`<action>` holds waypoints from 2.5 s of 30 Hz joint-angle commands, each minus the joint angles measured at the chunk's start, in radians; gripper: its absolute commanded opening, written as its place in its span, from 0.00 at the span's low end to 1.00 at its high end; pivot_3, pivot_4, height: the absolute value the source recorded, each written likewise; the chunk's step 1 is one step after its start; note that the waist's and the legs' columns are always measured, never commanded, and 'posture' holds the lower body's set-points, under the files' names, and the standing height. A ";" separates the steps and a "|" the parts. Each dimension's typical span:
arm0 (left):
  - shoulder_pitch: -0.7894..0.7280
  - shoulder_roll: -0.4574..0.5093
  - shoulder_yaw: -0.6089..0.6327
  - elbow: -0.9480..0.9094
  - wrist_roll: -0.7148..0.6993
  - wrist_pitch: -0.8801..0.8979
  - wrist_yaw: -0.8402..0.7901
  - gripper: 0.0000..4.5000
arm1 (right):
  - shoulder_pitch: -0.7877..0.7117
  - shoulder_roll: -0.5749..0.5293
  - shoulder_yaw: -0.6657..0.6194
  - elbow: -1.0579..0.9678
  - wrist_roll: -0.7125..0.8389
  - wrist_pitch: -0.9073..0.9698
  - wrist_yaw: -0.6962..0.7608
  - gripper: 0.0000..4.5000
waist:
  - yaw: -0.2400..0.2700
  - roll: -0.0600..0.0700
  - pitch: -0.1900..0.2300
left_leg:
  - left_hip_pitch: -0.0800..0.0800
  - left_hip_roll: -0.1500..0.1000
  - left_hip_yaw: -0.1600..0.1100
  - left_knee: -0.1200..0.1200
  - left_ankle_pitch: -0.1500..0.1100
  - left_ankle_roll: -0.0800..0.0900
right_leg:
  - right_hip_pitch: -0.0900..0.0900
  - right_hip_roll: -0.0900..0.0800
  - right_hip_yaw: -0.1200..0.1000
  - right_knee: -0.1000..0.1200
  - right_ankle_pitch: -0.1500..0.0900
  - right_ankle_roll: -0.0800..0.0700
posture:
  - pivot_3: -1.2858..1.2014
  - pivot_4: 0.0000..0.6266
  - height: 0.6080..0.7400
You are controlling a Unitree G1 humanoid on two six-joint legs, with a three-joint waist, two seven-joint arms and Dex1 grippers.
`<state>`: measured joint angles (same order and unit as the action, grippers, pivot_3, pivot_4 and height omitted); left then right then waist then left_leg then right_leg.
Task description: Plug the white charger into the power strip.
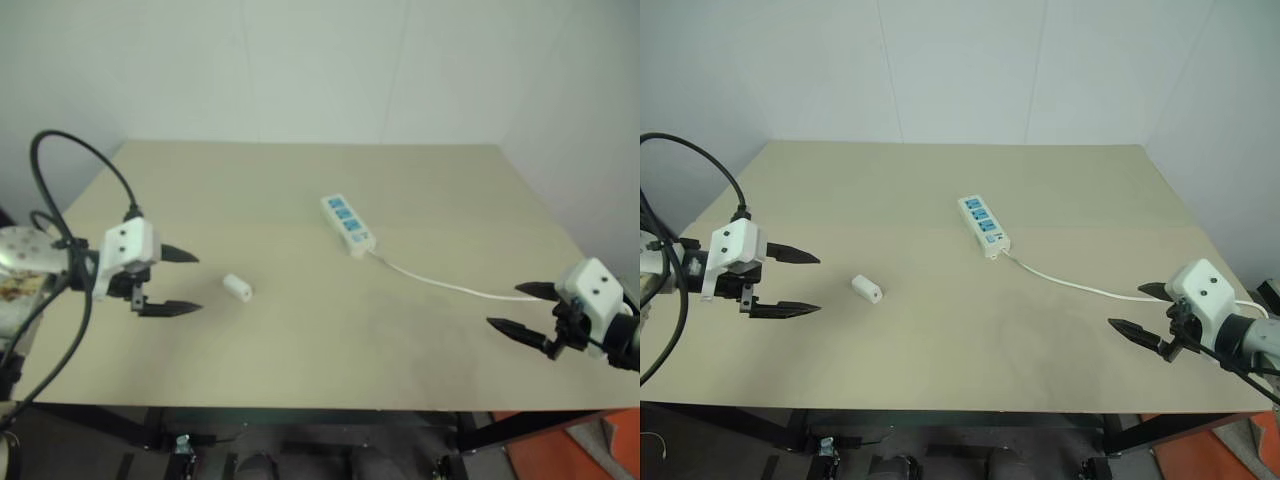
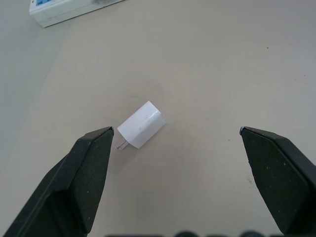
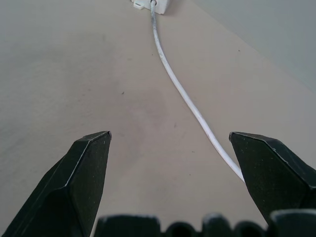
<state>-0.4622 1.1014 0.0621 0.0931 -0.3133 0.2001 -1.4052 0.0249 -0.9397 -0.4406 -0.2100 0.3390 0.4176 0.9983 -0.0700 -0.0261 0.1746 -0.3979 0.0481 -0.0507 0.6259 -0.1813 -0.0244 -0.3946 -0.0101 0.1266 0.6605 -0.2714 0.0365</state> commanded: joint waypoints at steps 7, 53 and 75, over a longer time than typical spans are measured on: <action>0.039 0.019 0.040 -0.042 0.000 0.016 0.038 0.99 | -0.018 -0.026 -0.024 -0.006 0.011 -0.025 0.004 1.00 | 0.000 0.000 0.000 | 0.000 0.000 0.000 0.000 0.000 0.000 | 0.000 0.000 0.000 0.000 0.000 0.000 | 0.52 0.24 1.00; -0.087 -0.045 -0.087 -0.018 0.111 -0.007 0.036 1.00 | -0.876 0.516 0.488 0.992 -0.290 -0.292 -0.164 0.00 | -0.028 0.000 0.001 | -0.008 0.000 -0.002 -0.001 -0.002 0.003 | -0.010 0.001 -0.001 0.003 0.004 -0.005 | 0.52 0.24 1.00; -0.159 -0.091 -0.139 0.036 0.149 -0.044 0.004 1.00 | -0.326 0.338 0.349 0.173 -0.086 -0.074 -0.152 0.92 | -0.003 0.000 0.002 | -0.007 0.000 -0.001 0.001 -0.001 0.005 | -0.009 0.002 0.001 0.003 0.001 0.000 | 0.52 0.24 1.00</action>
<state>-0.5975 1.0037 -0.0825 0.1250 -0.1641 0.1757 -1.3927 -0.2954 -0.6189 -0.0568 0.0163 0.2208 0.3342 0.8877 -0.0732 -0.0257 0.1762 -0.4052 0.0478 -0.0516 0.6268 -0.1826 -0.0196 -0.4033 -0.0083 0.1276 0.6634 -0.2704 0.0364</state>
